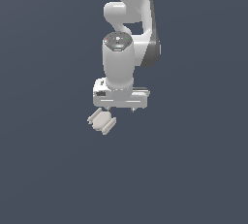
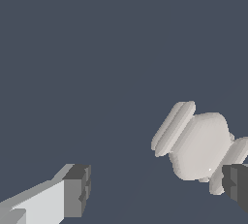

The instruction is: Pick up the object and move it to a goal position.

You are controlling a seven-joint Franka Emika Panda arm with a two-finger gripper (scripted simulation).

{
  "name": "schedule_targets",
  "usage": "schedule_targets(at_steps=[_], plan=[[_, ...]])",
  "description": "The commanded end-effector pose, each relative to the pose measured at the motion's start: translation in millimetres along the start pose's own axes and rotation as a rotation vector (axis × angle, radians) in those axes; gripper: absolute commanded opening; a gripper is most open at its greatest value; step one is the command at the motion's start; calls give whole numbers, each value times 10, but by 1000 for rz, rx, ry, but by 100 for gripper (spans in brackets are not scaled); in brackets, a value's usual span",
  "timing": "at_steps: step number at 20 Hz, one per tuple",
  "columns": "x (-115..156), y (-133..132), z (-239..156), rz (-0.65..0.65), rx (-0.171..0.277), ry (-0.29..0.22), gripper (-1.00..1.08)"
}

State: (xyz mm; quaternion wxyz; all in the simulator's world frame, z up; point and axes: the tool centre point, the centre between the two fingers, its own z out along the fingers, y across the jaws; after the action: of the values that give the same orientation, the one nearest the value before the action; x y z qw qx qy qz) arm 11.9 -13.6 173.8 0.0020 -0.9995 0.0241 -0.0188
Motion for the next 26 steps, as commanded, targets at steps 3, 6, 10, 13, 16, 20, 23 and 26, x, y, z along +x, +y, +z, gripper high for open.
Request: schedule_targets(at_steps=[3, 6, 10, 13, 16, 20, 23, 26], plan=[[6, 30, -13, 1, -3, 2, 68], [29, 143, -64, 3, -12, 11, 68], [31, 156, -69, 4, -13, 12, 68], [32, 160, -46, 11, -20, 7, 68], [33, 164, -2, 24, -33, -2, 68], [36, 175, 86, 50, -62, -20, 68], [38, 188, 174, 76, -93, -36, 68], [40, 206, 279, 109, -134, -53, 68]])
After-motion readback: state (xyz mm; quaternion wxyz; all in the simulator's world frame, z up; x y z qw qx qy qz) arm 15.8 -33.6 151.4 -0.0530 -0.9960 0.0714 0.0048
